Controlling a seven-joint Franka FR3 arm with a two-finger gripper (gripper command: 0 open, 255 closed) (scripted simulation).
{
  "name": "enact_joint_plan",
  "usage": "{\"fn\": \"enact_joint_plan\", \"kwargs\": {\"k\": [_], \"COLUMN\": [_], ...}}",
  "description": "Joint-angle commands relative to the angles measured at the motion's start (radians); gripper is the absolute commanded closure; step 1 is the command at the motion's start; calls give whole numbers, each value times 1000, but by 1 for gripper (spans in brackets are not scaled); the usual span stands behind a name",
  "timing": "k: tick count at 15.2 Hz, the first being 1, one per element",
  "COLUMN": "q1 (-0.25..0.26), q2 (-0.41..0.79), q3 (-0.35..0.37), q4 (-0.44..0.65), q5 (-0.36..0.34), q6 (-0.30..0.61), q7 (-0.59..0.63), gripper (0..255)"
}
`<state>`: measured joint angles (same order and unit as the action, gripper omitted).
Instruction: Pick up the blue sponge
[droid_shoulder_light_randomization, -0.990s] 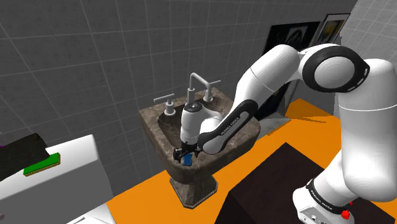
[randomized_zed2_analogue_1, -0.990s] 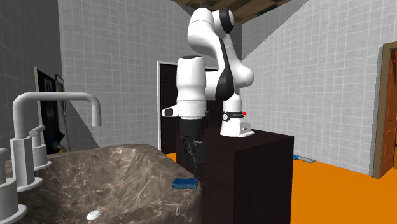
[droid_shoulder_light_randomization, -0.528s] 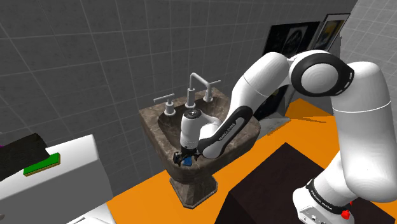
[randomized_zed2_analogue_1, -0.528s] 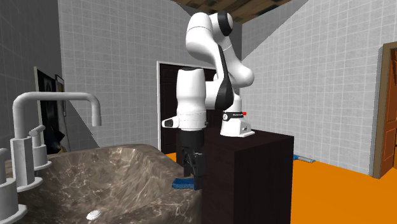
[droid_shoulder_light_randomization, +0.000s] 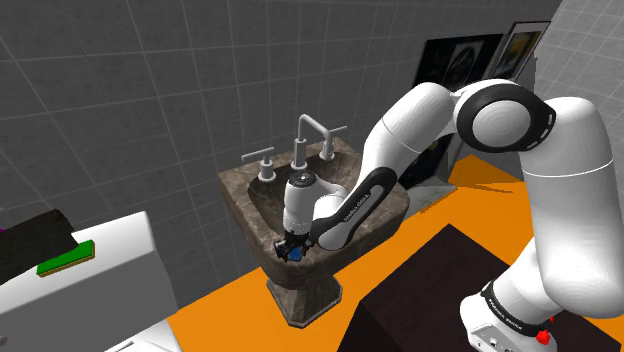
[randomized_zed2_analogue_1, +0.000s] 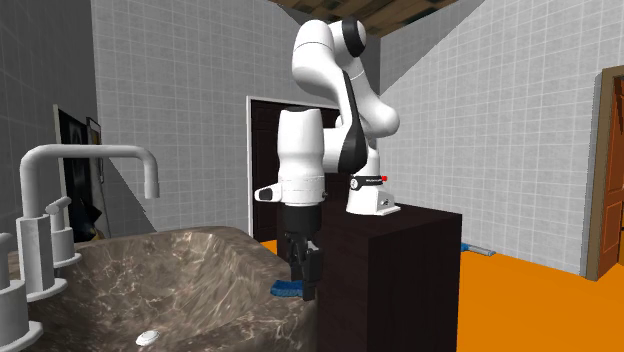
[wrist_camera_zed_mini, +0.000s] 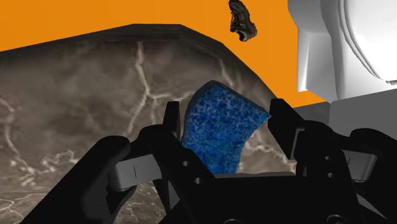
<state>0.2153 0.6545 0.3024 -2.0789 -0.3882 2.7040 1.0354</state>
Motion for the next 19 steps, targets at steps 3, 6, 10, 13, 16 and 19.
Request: {"fn": "enact_joint_plan", "kwargs": {"k": [3,6,10,13,16,19], "q1": [-5,-20,-40,-55,-69,-74], "q2": [-11,-48,-96,-132,-167,-180], "q3": [5,24,50,69,87,94], "q4": [-5,-17,-31,-40,-46,-48], "q5": [4,21,45,64,85,93], "q6": [-6,-31,-66,-93,-121,-132], "q7": [-3,-14,-31,-44,-58,-63], "gripper": [255,255,255,255,255,255]}}
